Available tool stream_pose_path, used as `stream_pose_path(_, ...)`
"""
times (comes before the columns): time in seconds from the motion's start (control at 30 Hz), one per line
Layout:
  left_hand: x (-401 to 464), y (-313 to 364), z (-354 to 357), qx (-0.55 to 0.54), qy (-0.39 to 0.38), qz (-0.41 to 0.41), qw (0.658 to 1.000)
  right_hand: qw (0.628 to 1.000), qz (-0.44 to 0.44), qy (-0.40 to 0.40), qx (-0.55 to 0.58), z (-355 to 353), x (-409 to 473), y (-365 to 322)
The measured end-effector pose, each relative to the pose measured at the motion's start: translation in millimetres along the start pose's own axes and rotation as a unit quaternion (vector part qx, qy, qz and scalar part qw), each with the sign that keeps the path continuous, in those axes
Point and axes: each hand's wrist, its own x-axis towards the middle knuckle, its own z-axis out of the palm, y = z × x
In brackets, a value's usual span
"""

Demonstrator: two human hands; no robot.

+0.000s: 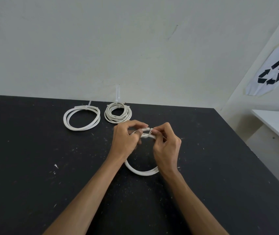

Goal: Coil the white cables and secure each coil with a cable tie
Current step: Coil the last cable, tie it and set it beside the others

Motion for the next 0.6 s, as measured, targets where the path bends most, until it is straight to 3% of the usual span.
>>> stream_pose_path(0.33, 6.5, -0.8, -2.9, -0.036, -0.042, -0.047, 0.997, 1.000, 0.003, -0.001, -0.001, -0.9, 0.5, -1.2)
stream_pose_path(0.6, 6.0, -3.0, -3.0, 0.017, -0.049, -0.032, 0.998, 0.999, -0.036, -0.026, -0.016, -5.5, 5.6, -4.0)
